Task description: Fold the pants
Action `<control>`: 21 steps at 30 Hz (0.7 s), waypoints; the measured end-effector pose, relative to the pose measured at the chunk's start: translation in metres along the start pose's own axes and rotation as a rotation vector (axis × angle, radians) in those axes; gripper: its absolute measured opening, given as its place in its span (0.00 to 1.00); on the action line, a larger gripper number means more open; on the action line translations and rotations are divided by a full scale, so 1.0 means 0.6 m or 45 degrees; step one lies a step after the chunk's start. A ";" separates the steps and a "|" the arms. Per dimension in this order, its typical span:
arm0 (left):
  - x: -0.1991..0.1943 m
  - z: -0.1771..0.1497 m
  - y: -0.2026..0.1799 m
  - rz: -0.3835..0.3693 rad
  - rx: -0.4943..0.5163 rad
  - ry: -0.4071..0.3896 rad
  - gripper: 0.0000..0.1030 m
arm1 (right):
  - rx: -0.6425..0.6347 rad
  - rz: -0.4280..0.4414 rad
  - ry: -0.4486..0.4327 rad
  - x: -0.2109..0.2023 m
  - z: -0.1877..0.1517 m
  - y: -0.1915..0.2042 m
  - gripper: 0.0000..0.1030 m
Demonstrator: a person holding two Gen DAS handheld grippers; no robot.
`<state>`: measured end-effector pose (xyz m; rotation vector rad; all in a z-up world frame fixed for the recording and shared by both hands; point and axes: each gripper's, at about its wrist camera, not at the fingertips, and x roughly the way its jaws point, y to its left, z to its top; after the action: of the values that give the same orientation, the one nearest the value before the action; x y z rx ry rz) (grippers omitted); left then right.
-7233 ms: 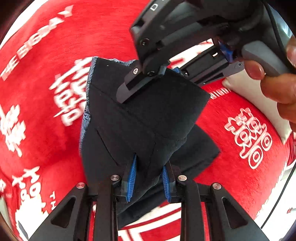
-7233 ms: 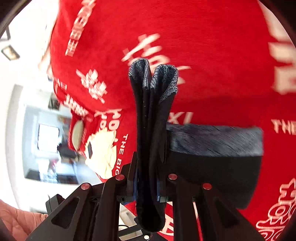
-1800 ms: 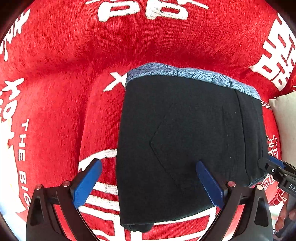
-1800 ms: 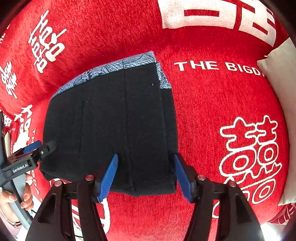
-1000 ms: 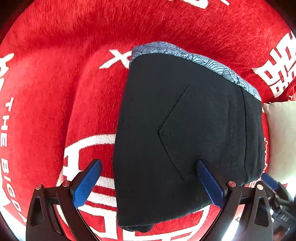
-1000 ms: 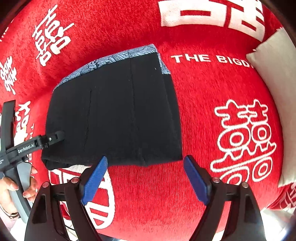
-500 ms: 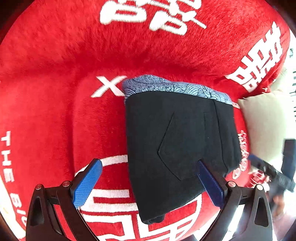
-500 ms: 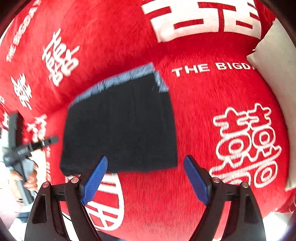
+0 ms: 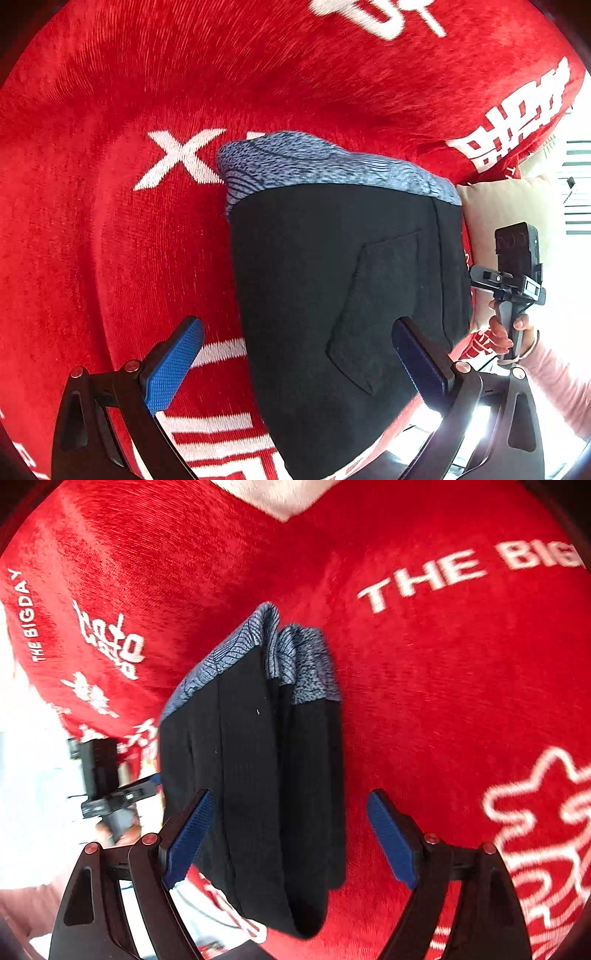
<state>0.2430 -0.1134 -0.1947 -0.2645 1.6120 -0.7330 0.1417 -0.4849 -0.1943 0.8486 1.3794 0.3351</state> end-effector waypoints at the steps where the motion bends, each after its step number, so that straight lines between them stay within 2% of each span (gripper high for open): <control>1: 0.007 0.004 0.003 -0.023 -0.013 0.011 0.99 | -0.010 0.031 0.017 0.004 0.003 -0.002 0.85; 6: 0.038 0.016 0.006 -0.054 -0.031 0.048 0.99 | -0.070 0.103 0.089 0.034 0.016 0.000 0.84; 10: 0.036 0.015 -0.004 -0.015 -0.006 0.022 0.99 | -0.049 0.113 0.091 0.042 0.027 0.005 0.83; 12: 0.037 0.014 -0.012 0.004 -0.001 0.016 0.94 | -0.018 0.084 0.078 0.037 0.024 0.002 0.74; 13: 0.036 0.014 -0.019 0.008 0.007 0.010 0.85 | 0.006 0.078 0.070 0.035 0.021 0.000 0.69; 15: 0.035 0.012 -0.035 0.034 0.015 -0.015 0.82 | 0.027 0.079 0.063 0.032 0.019 -0.001 0.62; 17: 0.032 0.009 -0.044 0.062 0.022 -0.034 0.78 | 0.029 0.079 0.056 0.026 0.016 0.001 0.51; 21: 0.007 0.000 -0.058 0.060 0.006 -0.090 0.67 | 0.081 0.134 0.019 0.010 0.006 0.006 0.43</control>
<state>0.2339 -0.1428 -0.1776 -0.2460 1.5439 -0.6845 0.1471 -0.4799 -0.1963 0.9754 1.3679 0.3807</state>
